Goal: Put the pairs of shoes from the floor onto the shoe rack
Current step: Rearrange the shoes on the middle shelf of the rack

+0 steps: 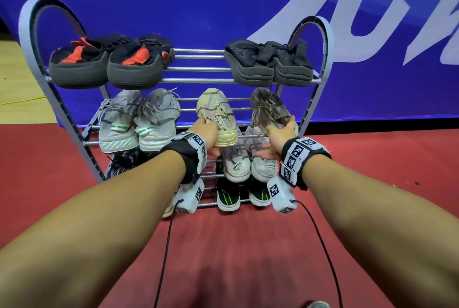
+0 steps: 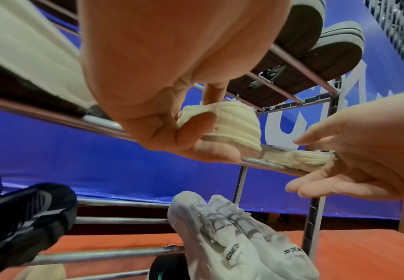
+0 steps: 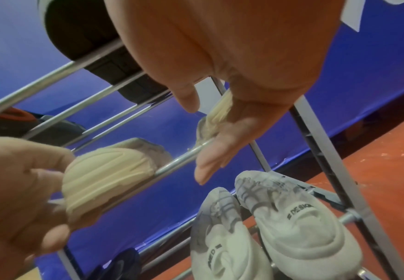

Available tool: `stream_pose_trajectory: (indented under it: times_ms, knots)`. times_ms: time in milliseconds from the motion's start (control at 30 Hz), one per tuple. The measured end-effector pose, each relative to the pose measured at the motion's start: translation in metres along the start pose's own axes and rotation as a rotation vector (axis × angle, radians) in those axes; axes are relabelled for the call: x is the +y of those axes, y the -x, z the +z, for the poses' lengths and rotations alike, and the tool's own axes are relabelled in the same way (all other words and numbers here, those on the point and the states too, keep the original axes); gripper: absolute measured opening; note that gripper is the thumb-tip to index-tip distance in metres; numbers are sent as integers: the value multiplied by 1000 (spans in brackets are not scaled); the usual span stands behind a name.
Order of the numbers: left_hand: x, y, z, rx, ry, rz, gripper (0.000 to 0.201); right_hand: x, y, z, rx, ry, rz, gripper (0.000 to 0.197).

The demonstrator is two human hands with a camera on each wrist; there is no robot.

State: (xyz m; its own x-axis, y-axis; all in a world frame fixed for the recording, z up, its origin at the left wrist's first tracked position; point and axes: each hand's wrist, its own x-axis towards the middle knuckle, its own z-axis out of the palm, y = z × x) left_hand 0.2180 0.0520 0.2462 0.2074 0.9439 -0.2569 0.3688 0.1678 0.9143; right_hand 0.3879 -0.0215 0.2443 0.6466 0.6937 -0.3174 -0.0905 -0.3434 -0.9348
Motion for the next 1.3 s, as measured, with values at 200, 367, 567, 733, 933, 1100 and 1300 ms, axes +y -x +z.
stream_pose_trajectory:
  times_ms: [200, 367, 567, 733, 933, 1100, 1300]
  knots:
    - [2, -3, -1, 18, -172, 33, 51, -9, -12, 0, 226, -368, 65, 67]
    - [1, 4, -17, 93, -435, 77, 53, -19, -9, 0, 285, -535, 138, 58]
    - [6, 12, -26, 160, -438, 217, 58, -18, -15, -17, 266, -516, 154, 34]
    - [6, 13, -29, 57, -149, 197, 57, -20, 0, -30, 107, -510, 161, 23]
    - [22, 21, -36, 7, 299, 84, 35, -14, 9, -40, 49, -413, 79, 22]
    - [23, 23, -41, 26, 435, -11, 27, -5, 2, -43, 61, -255, -46, 41]
    - [20, 21, -38, 57, 230, 53, 44, 0, 0, -33, 97, -43, -275, 43]
